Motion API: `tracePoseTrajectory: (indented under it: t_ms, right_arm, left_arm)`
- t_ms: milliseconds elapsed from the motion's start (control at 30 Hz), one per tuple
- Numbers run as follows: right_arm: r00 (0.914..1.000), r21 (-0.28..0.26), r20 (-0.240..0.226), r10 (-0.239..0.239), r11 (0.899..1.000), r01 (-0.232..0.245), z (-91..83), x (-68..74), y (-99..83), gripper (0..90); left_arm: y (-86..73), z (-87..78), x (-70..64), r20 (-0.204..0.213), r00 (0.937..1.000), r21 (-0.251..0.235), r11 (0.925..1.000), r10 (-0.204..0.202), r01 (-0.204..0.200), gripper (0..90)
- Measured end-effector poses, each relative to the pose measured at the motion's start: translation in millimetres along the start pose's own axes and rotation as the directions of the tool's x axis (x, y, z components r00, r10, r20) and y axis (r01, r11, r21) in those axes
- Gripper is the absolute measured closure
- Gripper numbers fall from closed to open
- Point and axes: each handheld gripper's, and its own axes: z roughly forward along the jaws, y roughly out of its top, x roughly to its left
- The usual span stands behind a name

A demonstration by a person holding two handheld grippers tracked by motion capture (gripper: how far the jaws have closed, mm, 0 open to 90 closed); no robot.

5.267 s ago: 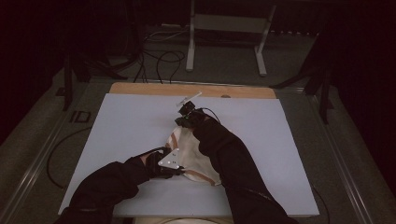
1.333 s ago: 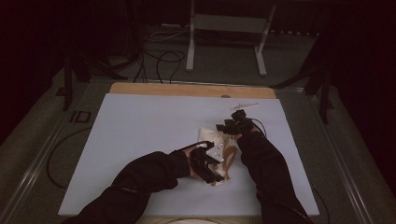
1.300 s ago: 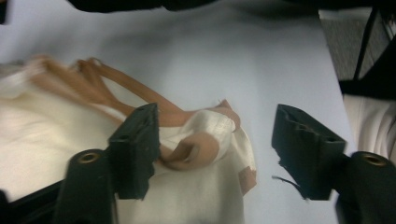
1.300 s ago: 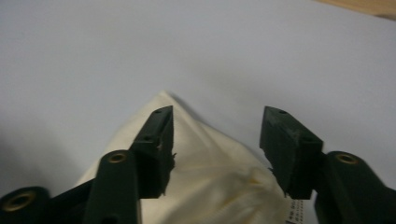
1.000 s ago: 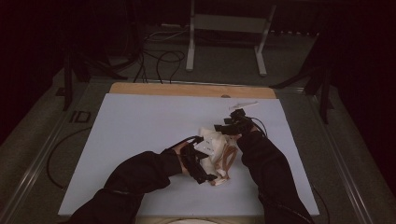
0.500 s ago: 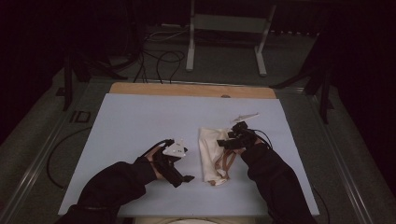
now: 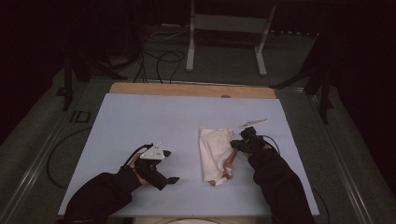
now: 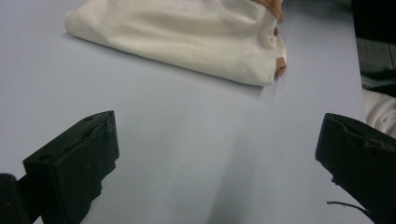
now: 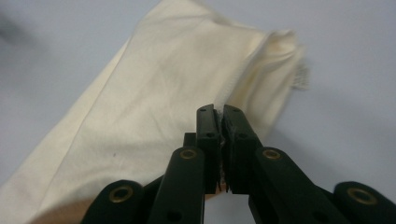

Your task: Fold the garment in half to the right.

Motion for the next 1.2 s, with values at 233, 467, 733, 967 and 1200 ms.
tracePoseTrajectory:
  t_ms: [233, 467, 733, 967, 1200]
  right_arm:
    - [0.9987, -0.019, 0.046, 0.020, 1.000, -0.020, -7.1, -7.6, -4.6, 87.1]
    - [0.9972, 0.005, 0.055, 0.051, 0.999, -0.051, 3.4, -15.5, -15.7, 84.9]
    - [0.9962, 0.038, 0.072, 0.049, 0.998, -0.052, 15.7, -17.8, -29.5, 81.2]
    - [0.9969, 0.025, 0.066, 0.044, 0.999, -0.045, 15.6, -19.5, -30.5, 73.9]
    - [0.9980, -0.031, 0.056, 0.030, 0.999, -0.028, 1.8, -18.3, -7.3, 60.1]
  left_arm:
    - [-13.8, -7.3, 2.0, -0.048, 0.9983, -0.034, 0.9989, -0.034, 0.032, 0.4]
    - [-25.4, -13.9, 0.8, -0.098, 0.9940, -0.063, 0.9971, -0.049, 0.043, 0.4]
    - [-35.3, -24.3, 1.1, -0.118, 0.9899, -0.090, 0.9935, -0.079, 0.069, 0.4]
    - [-43.1, -28.5, 2.8, -0.137, 0.9846, -0.122, 0.9882, -0.109, 0.092, 0.4]
    - [-45.8, -30.7, 2.7, -0.140, 0.9857, -0.182, 0.9810, -0.094, 0.067, 0.4]
